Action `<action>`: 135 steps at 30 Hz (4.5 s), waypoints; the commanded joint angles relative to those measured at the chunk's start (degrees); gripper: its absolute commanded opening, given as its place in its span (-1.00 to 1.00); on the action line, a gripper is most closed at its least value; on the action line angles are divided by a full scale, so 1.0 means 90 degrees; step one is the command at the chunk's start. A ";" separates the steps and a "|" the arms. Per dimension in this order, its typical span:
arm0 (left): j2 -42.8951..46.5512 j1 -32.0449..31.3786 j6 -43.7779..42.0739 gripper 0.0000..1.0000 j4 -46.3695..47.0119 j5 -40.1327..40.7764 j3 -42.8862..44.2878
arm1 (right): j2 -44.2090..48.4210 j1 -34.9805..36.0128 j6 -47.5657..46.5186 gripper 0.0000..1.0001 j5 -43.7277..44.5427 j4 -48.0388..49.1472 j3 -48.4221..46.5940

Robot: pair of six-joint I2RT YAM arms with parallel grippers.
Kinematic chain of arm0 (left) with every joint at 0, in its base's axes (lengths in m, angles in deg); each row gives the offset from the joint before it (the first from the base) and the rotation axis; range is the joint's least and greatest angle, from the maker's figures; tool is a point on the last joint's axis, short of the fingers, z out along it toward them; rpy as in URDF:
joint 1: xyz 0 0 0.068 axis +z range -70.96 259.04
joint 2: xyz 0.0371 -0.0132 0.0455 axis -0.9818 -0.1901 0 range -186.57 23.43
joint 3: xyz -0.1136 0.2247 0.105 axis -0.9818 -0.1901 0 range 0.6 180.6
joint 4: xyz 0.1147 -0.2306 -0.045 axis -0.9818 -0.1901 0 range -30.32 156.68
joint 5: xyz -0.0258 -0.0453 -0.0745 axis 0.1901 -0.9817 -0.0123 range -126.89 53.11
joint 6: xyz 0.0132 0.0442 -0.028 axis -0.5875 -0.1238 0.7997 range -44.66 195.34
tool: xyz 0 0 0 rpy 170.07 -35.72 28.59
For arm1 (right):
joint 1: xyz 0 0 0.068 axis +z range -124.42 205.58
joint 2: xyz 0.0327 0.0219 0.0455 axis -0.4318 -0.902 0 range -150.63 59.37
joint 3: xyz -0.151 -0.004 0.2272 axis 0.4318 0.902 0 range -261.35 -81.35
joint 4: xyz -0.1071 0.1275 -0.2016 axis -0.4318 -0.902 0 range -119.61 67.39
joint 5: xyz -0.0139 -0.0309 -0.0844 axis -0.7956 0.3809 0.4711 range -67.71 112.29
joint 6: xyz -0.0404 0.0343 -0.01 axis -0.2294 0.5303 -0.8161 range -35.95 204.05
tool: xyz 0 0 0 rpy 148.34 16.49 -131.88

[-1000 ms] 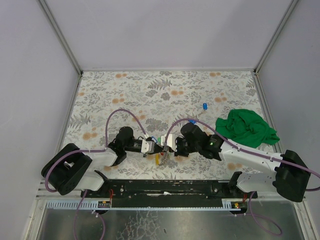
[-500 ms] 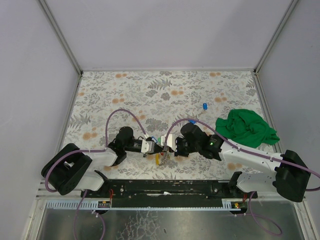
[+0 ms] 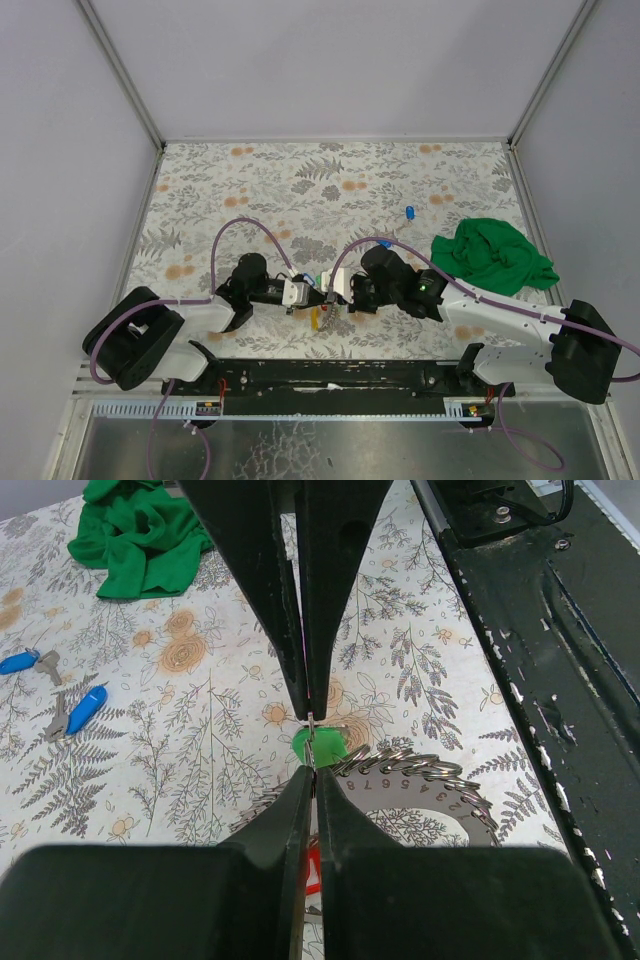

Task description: Put the keys on the keyring

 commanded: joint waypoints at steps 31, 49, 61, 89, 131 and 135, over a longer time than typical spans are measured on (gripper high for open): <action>0.0027 -0.0006 -0.0109 -1.00 0.0039 -0.0213 0.0233 | 0.0073 0.0064 0.0017 -1.00 -0.0015 0.0279 -0.0047; 0.0037 -0.0006 -0.0146 -1.00 -0.0050 -0.0225 0.0245 | 0.0054 0.0072 0.0040 -1.00 0.0094 0.0183 -0.0090; 0.0032 -0.0006 -0.0181 -1.00 -0.0120 -0.0166 0.0264 | 0.0141 0.0087 0.0074 -1.00 0.0301 0.0049 -0.0095; -0.0014 -0.0006 -0.0134 -1.00 -0.0085 -0.0260 0.0294 | 0.0054 0.0100 0.0028 -1.00 -0.0192 0.0214 -0.0107; 0.0015 -0.0018 0.1170 -1.00 0.0777 0.0515 0.0260 | -0.0240 0.0355 0.0398 -1.00 0.0202 0.0813 -0.0093; 0.0129 -0.0025 0.1211 -1.00 0.1022 0.0526 0.0097 | -0.0324 0.0355 0.0563 -1.00 0.0358 0.0827 -0.0175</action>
